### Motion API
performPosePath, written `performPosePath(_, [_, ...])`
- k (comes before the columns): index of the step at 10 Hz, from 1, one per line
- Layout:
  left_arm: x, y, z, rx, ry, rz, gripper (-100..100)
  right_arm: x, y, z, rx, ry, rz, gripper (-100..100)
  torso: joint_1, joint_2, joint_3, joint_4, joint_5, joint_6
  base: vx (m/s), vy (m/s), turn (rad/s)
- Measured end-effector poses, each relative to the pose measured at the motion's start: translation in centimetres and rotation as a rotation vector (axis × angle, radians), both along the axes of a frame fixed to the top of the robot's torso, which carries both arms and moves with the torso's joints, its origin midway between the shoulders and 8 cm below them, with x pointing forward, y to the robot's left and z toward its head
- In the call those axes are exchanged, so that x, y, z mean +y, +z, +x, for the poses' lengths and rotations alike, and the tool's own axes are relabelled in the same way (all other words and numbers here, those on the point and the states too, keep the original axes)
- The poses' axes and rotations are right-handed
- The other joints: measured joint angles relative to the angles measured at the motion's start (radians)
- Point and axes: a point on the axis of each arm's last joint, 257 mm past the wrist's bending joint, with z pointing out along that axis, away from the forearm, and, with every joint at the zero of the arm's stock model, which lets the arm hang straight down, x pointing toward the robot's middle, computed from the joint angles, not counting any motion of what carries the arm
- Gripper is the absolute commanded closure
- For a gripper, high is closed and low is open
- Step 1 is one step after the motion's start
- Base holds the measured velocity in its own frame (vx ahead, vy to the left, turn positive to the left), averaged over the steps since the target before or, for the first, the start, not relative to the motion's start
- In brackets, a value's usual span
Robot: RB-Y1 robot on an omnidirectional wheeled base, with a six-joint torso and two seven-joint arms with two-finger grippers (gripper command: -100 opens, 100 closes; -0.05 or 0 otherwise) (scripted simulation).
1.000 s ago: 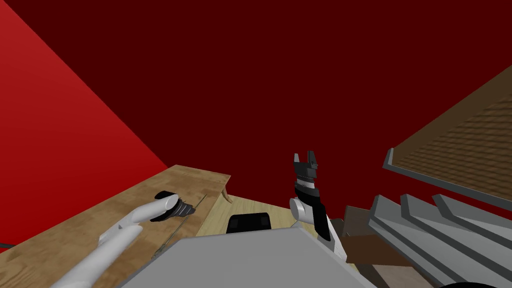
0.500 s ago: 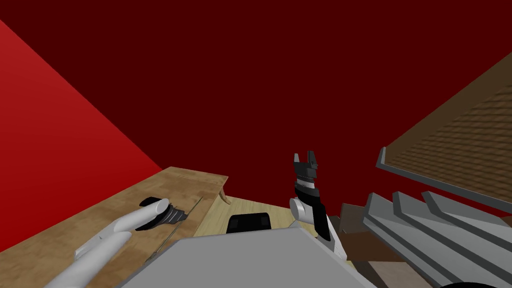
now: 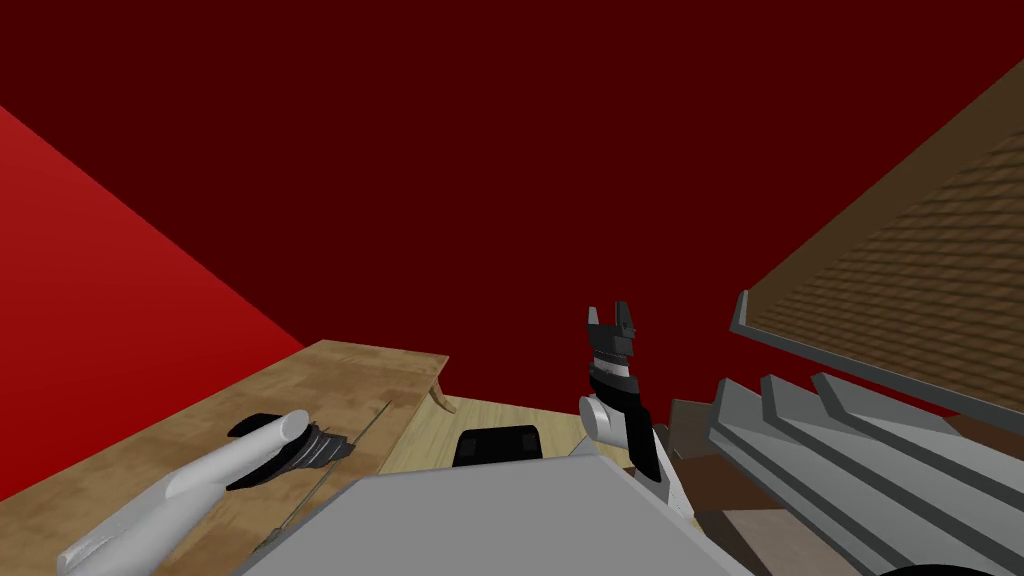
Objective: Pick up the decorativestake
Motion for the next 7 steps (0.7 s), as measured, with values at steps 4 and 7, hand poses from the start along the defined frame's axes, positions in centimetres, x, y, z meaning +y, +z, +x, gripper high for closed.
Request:
performPosePath(4, [2.2,0.1,-2.1,0.000,0.022,0.002,-100,0.0,0.0,0.0,0.000,0.000,0.000,0,0.001,0.000,0.000,0.000,0.000,0.000,0.014,-0.036,-0.066])
performPosePath(7, [3.3,-0.2,-3.8,0.002,0.033,-0.002,-100,0.0,0.0,0.0,0.000,0.000,0.000,0,0.002,0.001,0.000,0.000,0.000,-0.001,0.016,-0.032,-0.038])
